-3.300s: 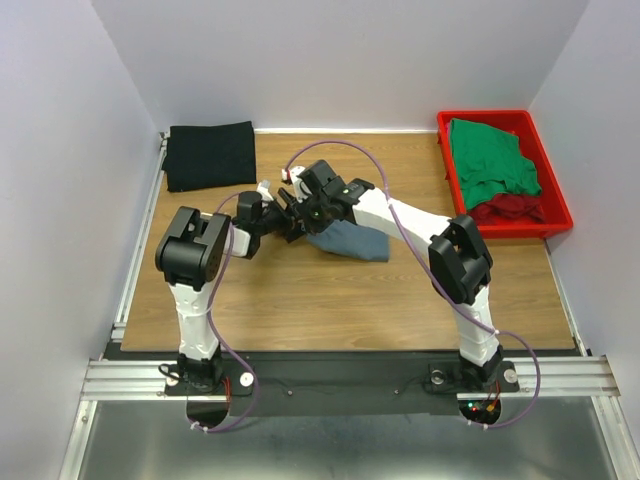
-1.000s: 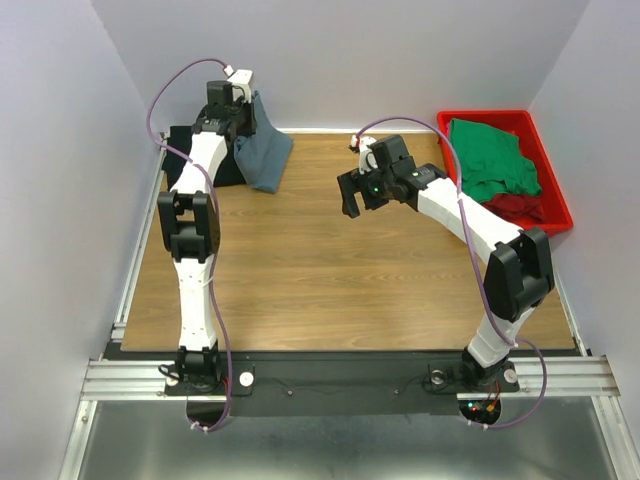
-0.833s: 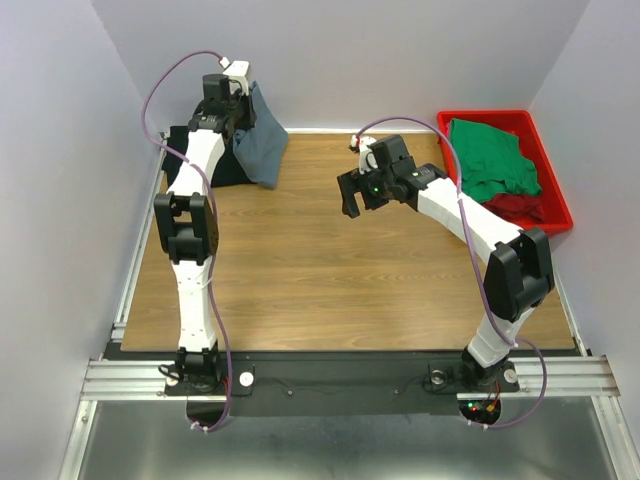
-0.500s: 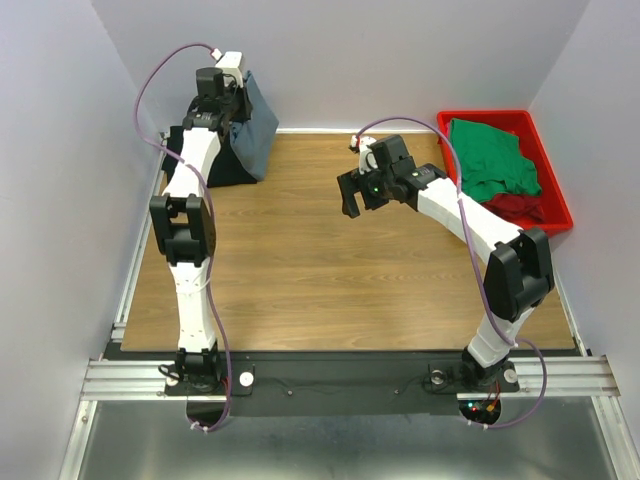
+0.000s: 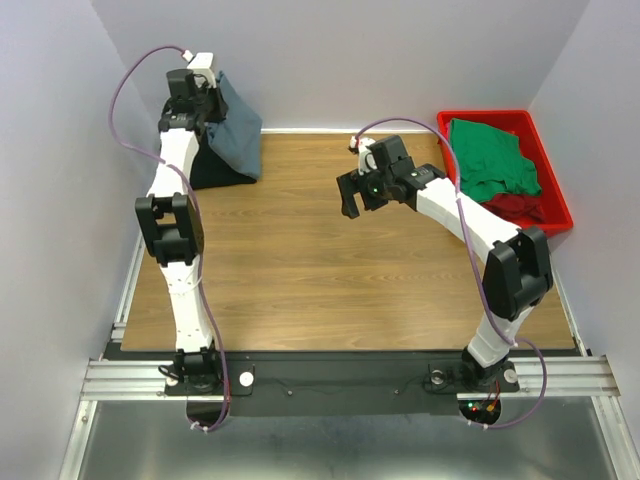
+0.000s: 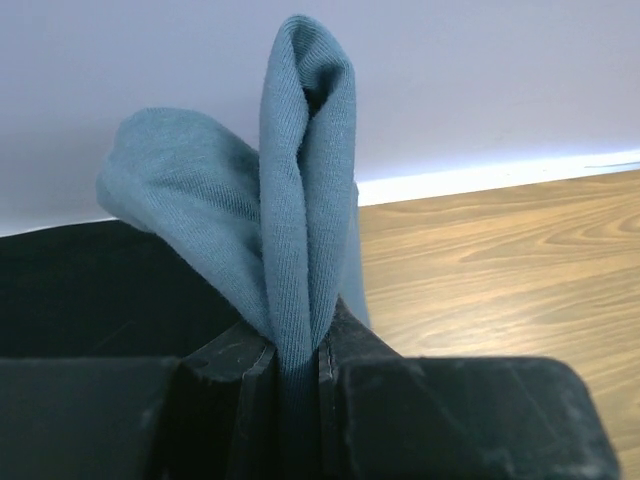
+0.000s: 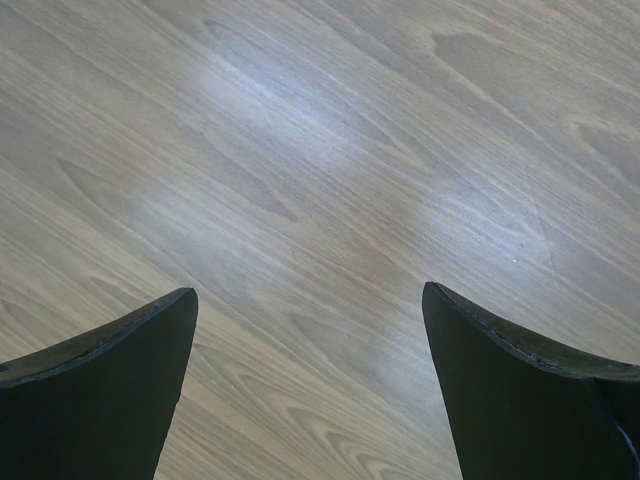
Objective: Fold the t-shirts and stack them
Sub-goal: Neatly place the folded tshirt to the corner
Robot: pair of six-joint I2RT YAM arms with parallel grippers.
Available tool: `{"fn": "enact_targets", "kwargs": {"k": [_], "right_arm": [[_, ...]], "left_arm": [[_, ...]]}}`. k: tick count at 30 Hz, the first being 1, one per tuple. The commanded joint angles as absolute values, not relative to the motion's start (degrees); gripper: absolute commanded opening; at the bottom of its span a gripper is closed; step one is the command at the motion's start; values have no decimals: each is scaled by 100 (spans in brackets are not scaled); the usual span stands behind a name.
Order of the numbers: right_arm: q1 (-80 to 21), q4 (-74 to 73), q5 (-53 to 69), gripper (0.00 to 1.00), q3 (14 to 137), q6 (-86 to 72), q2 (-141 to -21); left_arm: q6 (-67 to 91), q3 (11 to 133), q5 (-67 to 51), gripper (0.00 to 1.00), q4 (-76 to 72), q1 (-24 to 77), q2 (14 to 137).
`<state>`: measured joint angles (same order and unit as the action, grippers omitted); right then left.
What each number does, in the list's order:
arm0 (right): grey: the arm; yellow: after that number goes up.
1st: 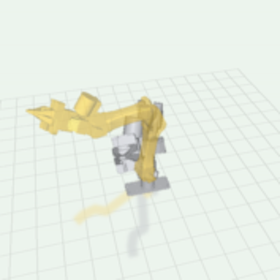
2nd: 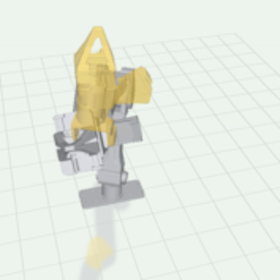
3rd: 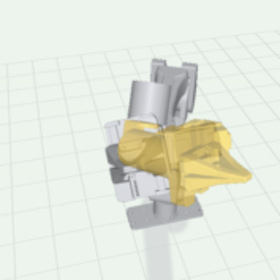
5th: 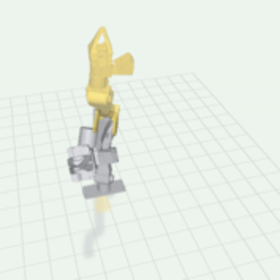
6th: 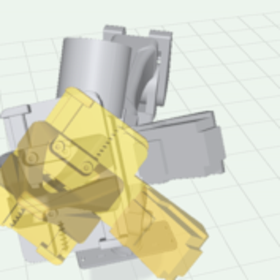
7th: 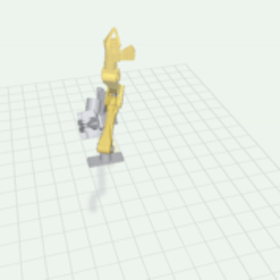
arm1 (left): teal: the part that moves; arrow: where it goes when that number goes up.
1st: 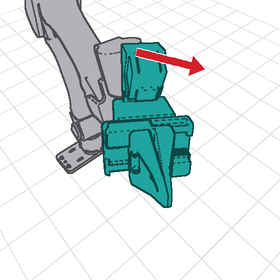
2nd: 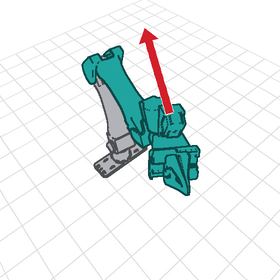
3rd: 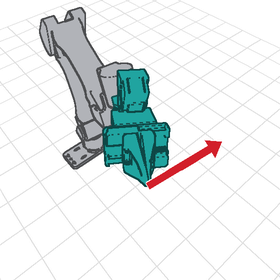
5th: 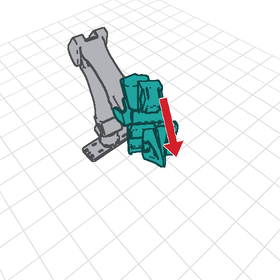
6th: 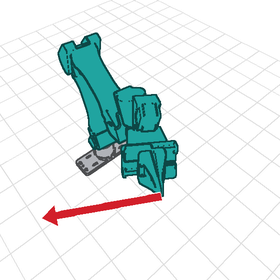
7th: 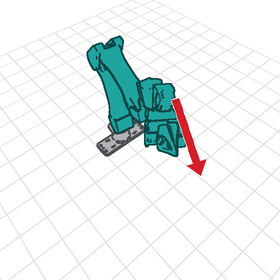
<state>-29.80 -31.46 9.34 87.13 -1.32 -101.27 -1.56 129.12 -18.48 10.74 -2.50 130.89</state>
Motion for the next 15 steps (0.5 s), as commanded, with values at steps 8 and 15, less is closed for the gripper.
{"fn": "enact_targets", "kwargs": {"k": [8, 15], "right_arm": [[-2971, -2988, 1055, 100, 8789, -167, -10344], [-2971, -3006, 1090, 100, 8868, -193, -10450]], "left_arm": [[-949, 13368, -2232, 0, 853, -914, 13754], [-1195, 13772, -2241, 0, 835, -1063, 14203]]}}
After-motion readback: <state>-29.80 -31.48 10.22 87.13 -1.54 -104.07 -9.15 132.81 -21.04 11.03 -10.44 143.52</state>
